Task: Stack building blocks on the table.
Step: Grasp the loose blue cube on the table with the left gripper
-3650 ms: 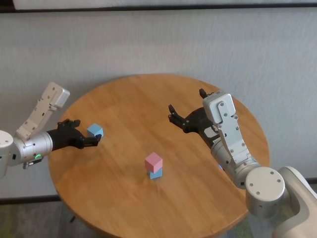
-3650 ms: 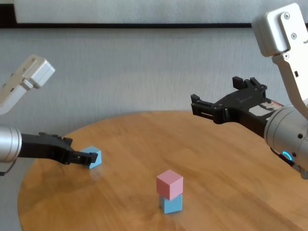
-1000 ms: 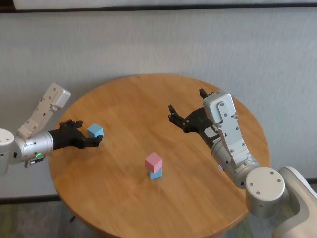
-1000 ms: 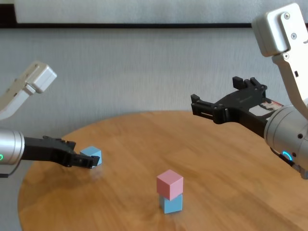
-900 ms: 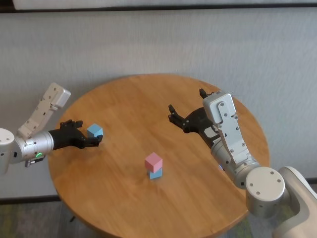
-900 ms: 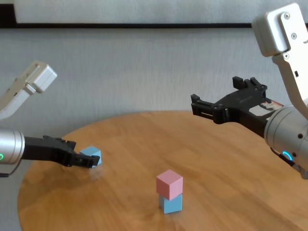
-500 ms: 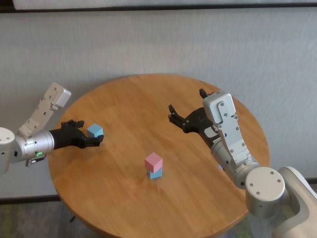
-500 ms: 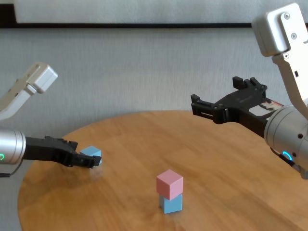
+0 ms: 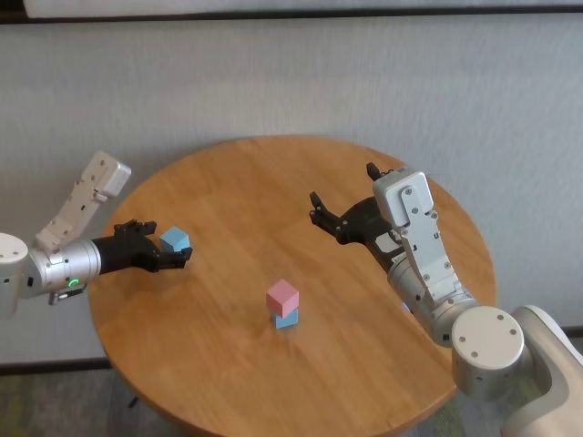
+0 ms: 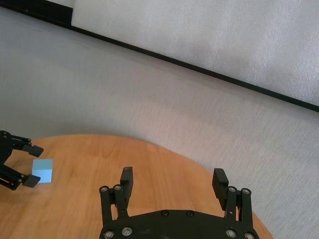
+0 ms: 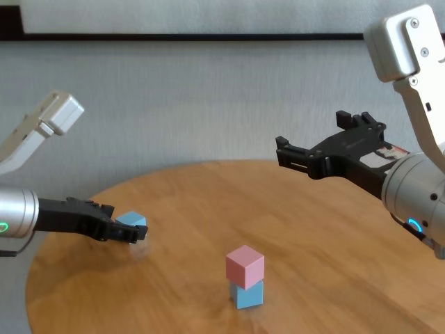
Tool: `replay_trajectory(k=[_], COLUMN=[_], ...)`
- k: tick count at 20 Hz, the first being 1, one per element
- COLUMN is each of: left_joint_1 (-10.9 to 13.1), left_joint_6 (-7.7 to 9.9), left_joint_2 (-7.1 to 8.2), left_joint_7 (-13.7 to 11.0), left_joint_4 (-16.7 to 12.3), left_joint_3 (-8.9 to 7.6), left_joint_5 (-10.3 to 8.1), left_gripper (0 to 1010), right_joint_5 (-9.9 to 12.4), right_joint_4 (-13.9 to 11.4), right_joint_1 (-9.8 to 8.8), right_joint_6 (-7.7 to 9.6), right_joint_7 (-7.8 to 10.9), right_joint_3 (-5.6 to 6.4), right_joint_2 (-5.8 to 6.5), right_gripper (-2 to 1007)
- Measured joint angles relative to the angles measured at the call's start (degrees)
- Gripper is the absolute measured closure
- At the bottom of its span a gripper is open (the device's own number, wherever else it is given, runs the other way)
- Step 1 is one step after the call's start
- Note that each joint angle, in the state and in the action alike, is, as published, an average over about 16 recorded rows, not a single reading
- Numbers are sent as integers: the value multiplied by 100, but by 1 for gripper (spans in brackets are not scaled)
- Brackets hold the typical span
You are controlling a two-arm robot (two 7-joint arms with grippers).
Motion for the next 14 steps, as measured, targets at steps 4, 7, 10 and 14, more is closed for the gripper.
replay_trajectory(k=[4, 7, 10, 14], left_joint_1=[-7, 5, 15, 12], left_joint_6=[59, 130, 195, 241], left_joint_2=[-5, 1, 3, -2], left_joint_7=[20, 56, 91, 127], left_joint_4=[-8, -50, -80, -78], left_joint_3=[-8, -13, -19, -28], left_joint_5=[22, 40, 57, 78], left_gripper=[10, 10, 10, 10], right_joint_5=[0, 0, 0, 0], right_joint_4=[0, 0, 0, 0], right_joint_1=[0, 0, 0, 0], right_joint_6=[0, 0, 0, 0], right_joint_7=[0, 0, 0, 0], right_joint_3=[0, 0, 0, 0], right_joint_2=[0, 0, 0, 0], right_gripper=[0, 0, 0, 0])
